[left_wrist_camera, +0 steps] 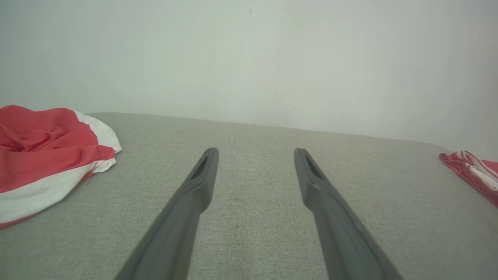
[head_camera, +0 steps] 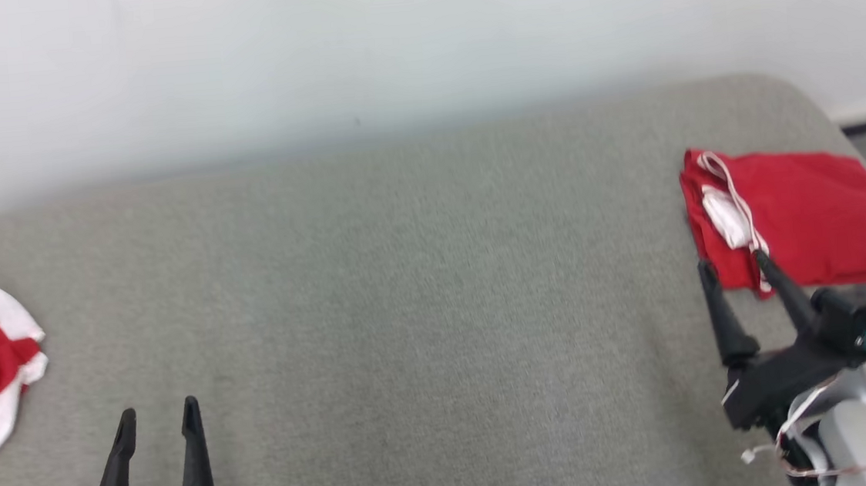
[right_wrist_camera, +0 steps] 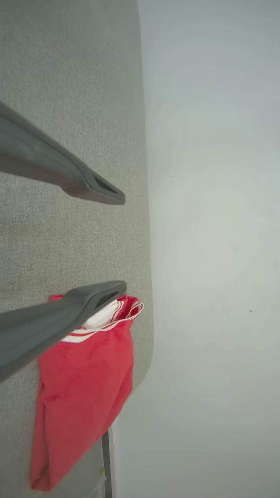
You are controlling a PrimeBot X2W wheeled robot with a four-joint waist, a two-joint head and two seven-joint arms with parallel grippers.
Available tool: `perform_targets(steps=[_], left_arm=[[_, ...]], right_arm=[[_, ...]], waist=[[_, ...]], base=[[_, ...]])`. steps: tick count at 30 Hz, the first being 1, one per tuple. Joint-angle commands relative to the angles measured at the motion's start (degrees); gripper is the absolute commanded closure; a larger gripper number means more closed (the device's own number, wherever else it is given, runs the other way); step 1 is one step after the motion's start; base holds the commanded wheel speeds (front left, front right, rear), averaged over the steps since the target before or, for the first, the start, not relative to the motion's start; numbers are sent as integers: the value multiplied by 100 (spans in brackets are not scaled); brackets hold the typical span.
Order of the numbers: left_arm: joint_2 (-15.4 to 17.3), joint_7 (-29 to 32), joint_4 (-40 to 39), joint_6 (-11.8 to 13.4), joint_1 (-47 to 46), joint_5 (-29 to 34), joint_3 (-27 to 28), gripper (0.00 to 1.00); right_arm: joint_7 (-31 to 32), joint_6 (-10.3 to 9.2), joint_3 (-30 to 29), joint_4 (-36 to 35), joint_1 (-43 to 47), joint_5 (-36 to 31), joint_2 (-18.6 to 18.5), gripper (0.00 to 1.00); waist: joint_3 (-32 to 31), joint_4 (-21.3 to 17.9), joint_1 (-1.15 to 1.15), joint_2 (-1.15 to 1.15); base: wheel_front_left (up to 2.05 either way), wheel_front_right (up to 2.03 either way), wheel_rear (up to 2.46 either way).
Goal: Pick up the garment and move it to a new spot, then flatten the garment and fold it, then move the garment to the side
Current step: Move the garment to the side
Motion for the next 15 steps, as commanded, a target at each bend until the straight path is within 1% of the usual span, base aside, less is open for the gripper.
perform_targets(steps=[1, 8, 15], left_arm=[[-8, -2, 85, -1, 95, -25, 68, 0], [-50, -2, 306, -29, 251, -10, 167, 0], [-91, -1, 460, -34, 381, 45, 207, 0]], right_arm=[[-94, -14, 32, -24, 190, 44, 114, 0], [-208, -14, -59, -127, 654, 21, 403, 0], [-232, -14, -72, -234, 907, -81, 495, 0]], waist=[[-616, 260, 3, 2], [-846, 265, 3, 2], [-879, 198, 3, 2]], base=[[0, 0, 0], [0, 0, 0], [0, 0, 0]])
